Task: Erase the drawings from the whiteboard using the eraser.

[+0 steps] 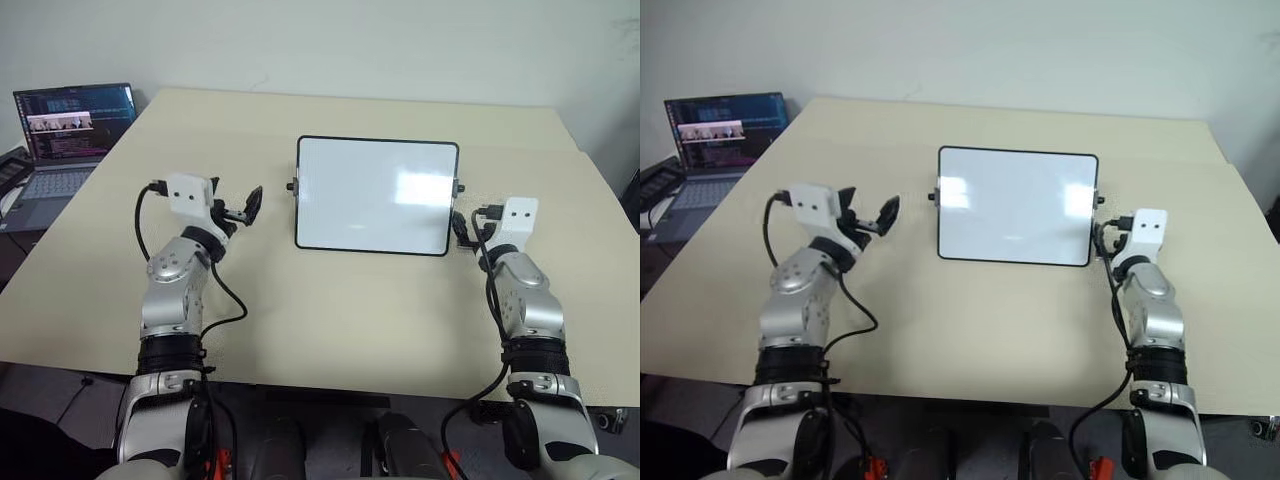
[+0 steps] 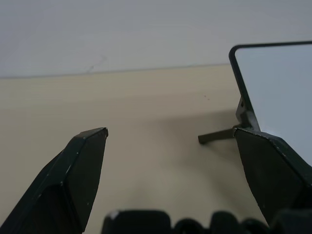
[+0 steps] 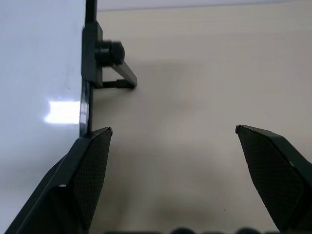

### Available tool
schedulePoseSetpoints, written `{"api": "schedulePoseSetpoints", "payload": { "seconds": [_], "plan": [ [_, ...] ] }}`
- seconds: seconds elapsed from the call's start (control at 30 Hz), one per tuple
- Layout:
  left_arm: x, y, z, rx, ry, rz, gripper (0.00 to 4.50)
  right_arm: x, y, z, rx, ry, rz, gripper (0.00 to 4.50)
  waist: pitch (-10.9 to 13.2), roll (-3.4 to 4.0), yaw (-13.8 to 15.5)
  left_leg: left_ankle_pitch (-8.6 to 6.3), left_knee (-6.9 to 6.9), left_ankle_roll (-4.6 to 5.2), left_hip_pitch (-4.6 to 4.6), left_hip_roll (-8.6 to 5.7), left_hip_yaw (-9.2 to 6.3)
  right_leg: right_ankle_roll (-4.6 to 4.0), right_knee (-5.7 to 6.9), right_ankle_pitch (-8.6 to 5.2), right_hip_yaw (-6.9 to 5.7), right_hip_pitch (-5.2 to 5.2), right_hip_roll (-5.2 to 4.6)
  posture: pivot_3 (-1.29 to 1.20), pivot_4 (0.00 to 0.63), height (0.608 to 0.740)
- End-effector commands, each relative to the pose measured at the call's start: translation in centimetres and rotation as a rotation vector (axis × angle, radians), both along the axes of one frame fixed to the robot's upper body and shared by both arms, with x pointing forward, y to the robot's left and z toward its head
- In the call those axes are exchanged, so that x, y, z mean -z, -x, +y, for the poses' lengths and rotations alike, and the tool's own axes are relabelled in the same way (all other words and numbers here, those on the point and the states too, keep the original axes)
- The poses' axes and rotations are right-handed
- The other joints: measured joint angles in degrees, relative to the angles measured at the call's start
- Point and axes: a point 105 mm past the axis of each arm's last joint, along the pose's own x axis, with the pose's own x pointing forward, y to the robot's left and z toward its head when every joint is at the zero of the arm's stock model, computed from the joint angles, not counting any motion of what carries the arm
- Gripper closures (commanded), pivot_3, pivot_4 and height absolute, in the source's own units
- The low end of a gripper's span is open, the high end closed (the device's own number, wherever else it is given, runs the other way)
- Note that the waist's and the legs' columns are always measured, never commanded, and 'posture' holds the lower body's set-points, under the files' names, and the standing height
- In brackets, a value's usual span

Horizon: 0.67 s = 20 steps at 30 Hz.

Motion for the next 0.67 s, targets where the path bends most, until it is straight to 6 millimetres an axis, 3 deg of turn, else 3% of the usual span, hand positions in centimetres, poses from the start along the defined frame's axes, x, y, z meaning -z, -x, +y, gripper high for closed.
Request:
{"api": "schedulePoseSetpoints", "payload": {
  "seconds": [0.03,0.23,0.47,0.67],
  "plan": [
    [0.0,-0.2,0.2,-0.02,-0.019,-0.029,0.0,-1.6,-0.4,0.1,-0.002,0.003,-0.075,0.03,0.0,0.0,-0.11,0.0,0.0,0.0,0.0,0.0,0.0,0.0,0.0,0.0,0.0,0.01,0.0,0.0,0.15,0.74],
    [2.8,-0.7,0.7,-0.071,0.008,0.031,0.0,-1.3,-0.6,0.1,0.019,-0.015,-0.095,0.03,0.0,0.0,-0.31,0.0,-0.01,0.0,0.02,0.01,0.01,0.0,0.0,0.0,0.02,0.01,0.01,0.0,0.15,0.74],
    [2.4,-1.9,1.1,-0.097,0.027,0.025,0.0,-1.1,-1.0,1.9,0.024,-0.044,-0.102,0.03,0.0,0.0,-0.33,0.0,-0.01,0.0,0.01,0.01,0.0,0.01,0.01,0.01,0.02,0.01,0.01,0.0,0.15,0.74],
    [3.8,-1.6,0.7,-0.107,0.027,0.057,0.0,-0.5,-1.0,2.6,0.035,-0.054,-0.097,0.03,0.0,0.01,-0.99,0.0,-0.03,0.0,0.03,0.01,0.01,0.02,0.01,0.02,0.03,0.01,0.01,0.0,0.15,0.74]
  ]
}}
